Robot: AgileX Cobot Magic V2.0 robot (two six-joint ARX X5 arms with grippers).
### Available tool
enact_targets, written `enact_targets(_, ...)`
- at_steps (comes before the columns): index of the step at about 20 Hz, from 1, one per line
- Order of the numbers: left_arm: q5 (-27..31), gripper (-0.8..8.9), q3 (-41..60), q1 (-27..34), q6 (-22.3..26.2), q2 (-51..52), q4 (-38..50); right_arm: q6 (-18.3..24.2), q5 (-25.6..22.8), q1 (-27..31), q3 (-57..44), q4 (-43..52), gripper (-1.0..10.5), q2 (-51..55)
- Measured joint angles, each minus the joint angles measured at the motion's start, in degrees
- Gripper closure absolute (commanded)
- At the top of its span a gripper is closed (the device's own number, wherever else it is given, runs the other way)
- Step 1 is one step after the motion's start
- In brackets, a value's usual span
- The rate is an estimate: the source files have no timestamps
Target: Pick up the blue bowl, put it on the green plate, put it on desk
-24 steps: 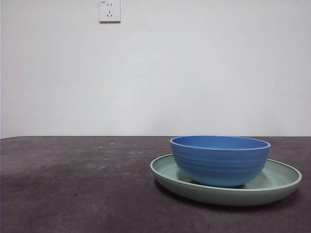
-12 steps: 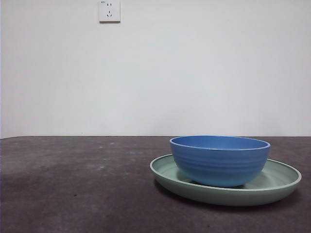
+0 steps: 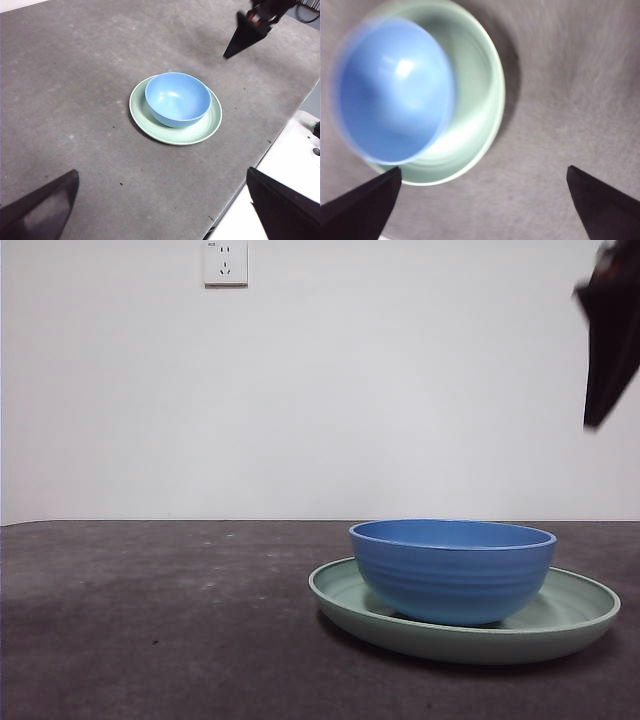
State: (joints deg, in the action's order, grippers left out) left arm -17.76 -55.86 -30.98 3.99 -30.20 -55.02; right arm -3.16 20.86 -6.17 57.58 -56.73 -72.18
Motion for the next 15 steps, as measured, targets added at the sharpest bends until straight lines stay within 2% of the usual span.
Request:
enact_targets(3, -0.02, 2.47, 0.0, 0.0, 0.0, 0.0, 0.0, 0.92, -0.37, -1.36, 0.0, 2.62, 3.5, -6.99)
enact_targets(5, 0.0, 2.47, 0.0, 0.0, 0.0, 0.0, -0.02, 1.46, -2.1, -1.7, 0.0, 4.33, 4.0, -10.01)
enact_targets(8, 0.0, 2.47, 0.0, 0.0, 0.0, 0.0, -0.13, 1.88, -4.57, -1.7, 0.0, 6.54, 4.2, -12.0)
enact_targets(15, 0.0, 2.47, 0.0, 0.0, 0.02, 0.0, -0.28, 1.9, -4.57, -1.73, 0.02, 8.59, 5.3, -15.74)
